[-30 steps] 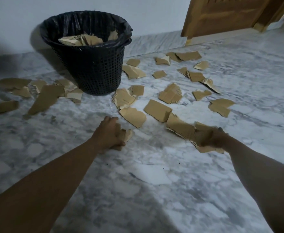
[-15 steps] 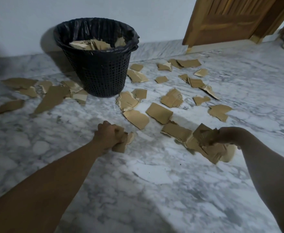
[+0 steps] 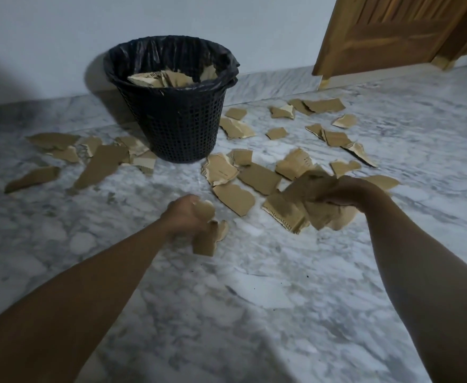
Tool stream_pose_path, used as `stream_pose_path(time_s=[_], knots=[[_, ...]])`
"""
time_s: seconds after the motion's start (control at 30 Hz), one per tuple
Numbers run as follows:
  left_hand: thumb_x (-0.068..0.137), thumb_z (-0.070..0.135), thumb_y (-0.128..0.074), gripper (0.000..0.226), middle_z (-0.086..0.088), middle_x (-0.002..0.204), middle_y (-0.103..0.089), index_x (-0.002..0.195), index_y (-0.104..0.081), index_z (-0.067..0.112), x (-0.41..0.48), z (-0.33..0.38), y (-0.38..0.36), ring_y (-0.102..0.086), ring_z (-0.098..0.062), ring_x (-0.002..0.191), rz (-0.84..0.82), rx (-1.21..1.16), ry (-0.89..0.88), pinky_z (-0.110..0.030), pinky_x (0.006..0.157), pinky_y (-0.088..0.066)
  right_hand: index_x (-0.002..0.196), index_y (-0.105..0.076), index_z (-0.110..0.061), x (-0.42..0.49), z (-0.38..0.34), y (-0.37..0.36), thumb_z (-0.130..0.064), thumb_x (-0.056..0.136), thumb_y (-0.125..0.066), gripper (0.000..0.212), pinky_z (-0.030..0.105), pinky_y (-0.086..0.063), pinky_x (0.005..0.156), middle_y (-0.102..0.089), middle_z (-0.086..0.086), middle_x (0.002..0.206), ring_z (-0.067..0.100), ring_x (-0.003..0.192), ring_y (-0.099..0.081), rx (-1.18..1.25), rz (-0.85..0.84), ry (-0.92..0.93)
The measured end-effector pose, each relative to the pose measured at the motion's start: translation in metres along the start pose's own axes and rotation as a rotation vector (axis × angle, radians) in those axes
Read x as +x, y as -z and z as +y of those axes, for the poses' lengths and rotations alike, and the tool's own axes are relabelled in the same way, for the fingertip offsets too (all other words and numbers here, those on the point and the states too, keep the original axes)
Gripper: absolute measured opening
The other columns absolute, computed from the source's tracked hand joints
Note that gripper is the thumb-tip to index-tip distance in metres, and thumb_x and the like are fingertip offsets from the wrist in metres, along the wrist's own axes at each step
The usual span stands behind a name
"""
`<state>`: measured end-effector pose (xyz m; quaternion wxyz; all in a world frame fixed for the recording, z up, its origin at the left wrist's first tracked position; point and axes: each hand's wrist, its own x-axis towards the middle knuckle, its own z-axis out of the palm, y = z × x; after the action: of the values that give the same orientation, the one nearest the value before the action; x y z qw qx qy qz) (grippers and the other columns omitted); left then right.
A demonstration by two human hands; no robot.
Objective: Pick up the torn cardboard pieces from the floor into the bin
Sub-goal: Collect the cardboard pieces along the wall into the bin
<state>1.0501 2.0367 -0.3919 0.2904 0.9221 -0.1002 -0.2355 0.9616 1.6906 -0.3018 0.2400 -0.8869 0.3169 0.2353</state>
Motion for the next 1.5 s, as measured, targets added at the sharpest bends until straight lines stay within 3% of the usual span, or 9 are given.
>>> stream_pose_path(time_s=[0.13,0.4,0.5,0.7,0.93,1.07,1.17,1.27,1.5], knots=[[0.068,0.073,-0.067,0.100,-0.010,0.145,-0.038,0.146,-0.039,0.016,-0.013,0.007,-0.015,-0.040,-0.031,0.131,-0.307,0.463,-0.049,-0.040,0.107,-0.037,0.139,-0.054,-0.010,0.056,-0.014,-0.058,-0.066,0.030,-0.076,0.124,0.049,-0.043,0.107,-0.055,0.012,0.141,0.031,0.127,-0.054,0.045,-0.173,0.085],[0.070,0.027,-0.078,0.060,-0.015,0.122,-0.055,0.121,-0.048,0.011,-0.007,-0.002,-0.044,-0.058,-0.031,0.106,-0.117,0.295,-0.018,-0.041,0.086,-0.054,0.144,-0.025,-0.006,0.033,-0.041,-0.111,-0.041,0.048,-0.082,0.117,0.051,-0.041,0.105,-0.048,0.019,0.135,0.038,0.127,-0.047,0.082,-0.003,-0.059],[0.074,0.023,-0.075,0.029,-0.015,0.114,-0.060,0.091,-0.054,0.013,-0.001,0.016,-0.042,-0.060,-0.030,0.099,-0.158,0.453,-0.058,-0.041,0.082,-0.053,0.124,-0.053,0.002,0.027,-0.042,-0.096,-0.031,0.054,-0.087,0.084,0.043,-0.053,0.091,-0.062,0.018,0.115,0.030,0.105,-0.063,0.098,-0.054,0.021],[0.088,0.032,-0.063,0.050,-0.008,0.146,-0.029,0.134,-0.046,0.019,0.027,0.062,-0.045,-0.026,-0.036,0.135,-0.080,0.757,-0.371,-0.052,0.103,-0.032,0.116,-0.066,0.003,0.049,-0.063,-0.047,-0.015,0.084,-0.074,0.038,0.044,-0.051,0.095,-0.066,0.019,0.115,0.031,0.105,-0.063,0.183,-0.056,0.217],[0.068,0.026,-0.087,0.109,-0.013,0.159,-0.018,0.155,-0.021,0.027,0.102,0.086,-0.048,-0.029,-0.037,0.142,-0.330,0.589,-0.082,-0.048,0.115,-0.031,0.106,-0.064,-0.005,0.136,-0.104,-0.038,-0.027,0.074,-0.075,0.040,0.049,-0.049,0.096,-0.062,0.014,0.108,0.037,0.111,-0.058,0.112,0.035,0.273],[0.085,0.032,-0.071,0.048,-0.016,0.144,-0.043,0.128,-0.059,0.013,0.104,0.113,-0.050,-0.036,-0.036,0.132,-0.411,0.946,-0.238,-0.045,0.107,-0.032,0.095,-0.058,-0.007,0.165,-0.113,-0.053,-0.019,0.084,-0.067,0.018,0.046,-0.045,0.095,-0.059,0.012,0.103,0.032,0.106,-0.056,0.104,0.033,0.260],[0.081,0.032,-0.073,0.032,-0.016,0.137,-0.045,0.107,-0.068,0.015,0.099,0.108,-0.050,-0.036,-0.040,0.125,-0.408,0.989,-0.283,-0.046,0.097,-0.040,0.130,-0.054,-0.015,0.163,-0.118,-0.062,-0.023,0.088,-0.060,0.043,0.063,-0.022,0.109,-0.042,0.014,0.145,0.037,0.138,-0.031,0.076,0.019,0.132],[0.077,0.028,-0.076,0.021,-0.013,0.132,-0.041,0.093,-0.068,0.019,0.098,0.111,-0.048,-0.043,-0.041,0.116,-0.400,0.971,-0.309,-0.047,0.086,-0.049,0.142,-0.044,-0.016,0.162,-0.121,-0.062,-0.027,0.093,-0.058,0.052,0.058,-0.025,0.108,-0.034,0.013,0.149,0.037,0.137,-0.032,0.036,0.034,0.069],[0.083,0.026,-0.074,0.035,-0.016,0.136,-0.034,0.115,-0.065,0.018,0.098,0.099,-0.043,-0.040,-0.041,0.117,-0.341,0.891,-0.330,-0.038,0.069,-0.039,0.091,-0.065,-0.005,0.175,-0.124,-0.063,-0.020,0.081,-0.076,0.021,0.047,-0.054,0.093,-0.064,0.013,0.100,0.033,0.104,-0.065,0.145,-0.153,0.120]])
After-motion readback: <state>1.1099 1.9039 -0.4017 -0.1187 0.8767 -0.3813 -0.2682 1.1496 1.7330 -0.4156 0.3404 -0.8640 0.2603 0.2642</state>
